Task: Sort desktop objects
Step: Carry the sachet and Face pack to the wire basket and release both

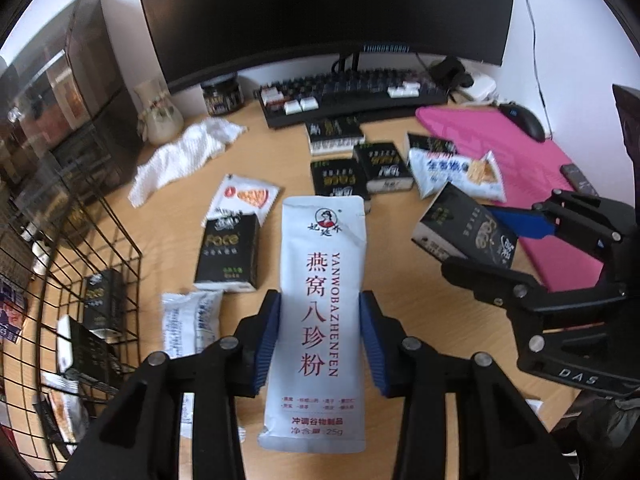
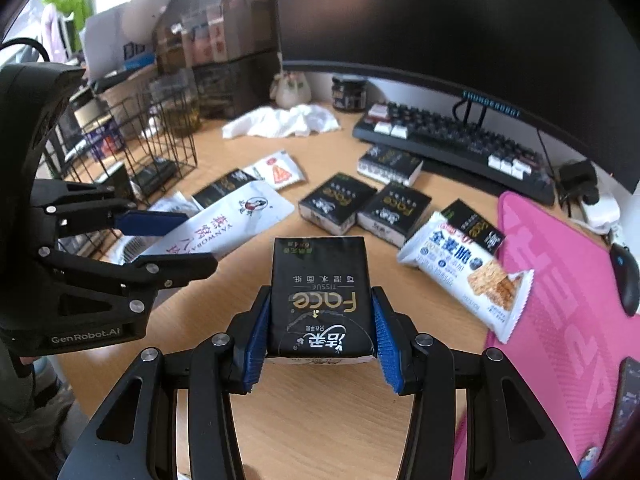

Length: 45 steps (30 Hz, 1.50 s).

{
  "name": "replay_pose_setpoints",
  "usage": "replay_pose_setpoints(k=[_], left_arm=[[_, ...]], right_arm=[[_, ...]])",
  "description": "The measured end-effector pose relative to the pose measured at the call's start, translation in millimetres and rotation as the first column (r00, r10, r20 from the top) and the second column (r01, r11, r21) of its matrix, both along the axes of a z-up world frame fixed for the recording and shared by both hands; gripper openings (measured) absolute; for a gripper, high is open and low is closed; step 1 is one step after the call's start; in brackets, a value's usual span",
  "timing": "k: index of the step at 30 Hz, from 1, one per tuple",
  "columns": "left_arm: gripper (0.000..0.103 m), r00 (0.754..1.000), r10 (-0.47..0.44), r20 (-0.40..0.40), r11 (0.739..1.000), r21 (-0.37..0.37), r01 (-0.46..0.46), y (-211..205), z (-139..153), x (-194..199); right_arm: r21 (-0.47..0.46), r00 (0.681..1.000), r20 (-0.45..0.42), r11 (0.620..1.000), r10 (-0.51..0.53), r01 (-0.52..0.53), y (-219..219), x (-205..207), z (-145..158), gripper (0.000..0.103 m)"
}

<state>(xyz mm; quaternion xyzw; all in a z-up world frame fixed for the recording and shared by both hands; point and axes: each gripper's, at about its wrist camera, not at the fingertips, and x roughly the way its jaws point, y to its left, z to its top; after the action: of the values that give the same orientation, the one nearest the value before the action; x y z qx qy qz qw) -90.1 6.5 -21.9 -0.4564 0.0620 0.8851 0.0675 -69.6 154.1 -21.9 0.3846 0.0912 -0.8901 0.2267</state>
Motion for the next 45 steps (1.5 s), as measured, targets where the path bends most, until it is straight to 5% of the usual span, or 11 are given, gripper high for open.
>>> replay_pose_setpoints(k=[15,26,35,45], left_arm=[[0.044,0.992,0.036,-0.117,0.999,0.011,-0.035,-18,57,31],[0.044,0.943,0.228,-0.244,0.973,0.041,-0.225,-115,119,81],[0.044,0.867,0.473,-0.16,0.88,0.039,-0.473,-224,77,105],[0.044,0.876,0.469,-0.111,0.883,0.075,-0.463,-241,55,95]], right_arm=[[-0.041,0.995,-0.097,0.999,0.027,-0.031,-13,23,47,0.047],[-0.028,0.95,-0.175,0.963,0.259,-0.268,-134,30,95,0.047],[-0.016,0.896,-0.141,0.904,0.421,-0.428,-245,42,86,0.047],[-0.01,0.897,-0.105,0.901,0.43,-0.433,-275,35,67,0.048]])
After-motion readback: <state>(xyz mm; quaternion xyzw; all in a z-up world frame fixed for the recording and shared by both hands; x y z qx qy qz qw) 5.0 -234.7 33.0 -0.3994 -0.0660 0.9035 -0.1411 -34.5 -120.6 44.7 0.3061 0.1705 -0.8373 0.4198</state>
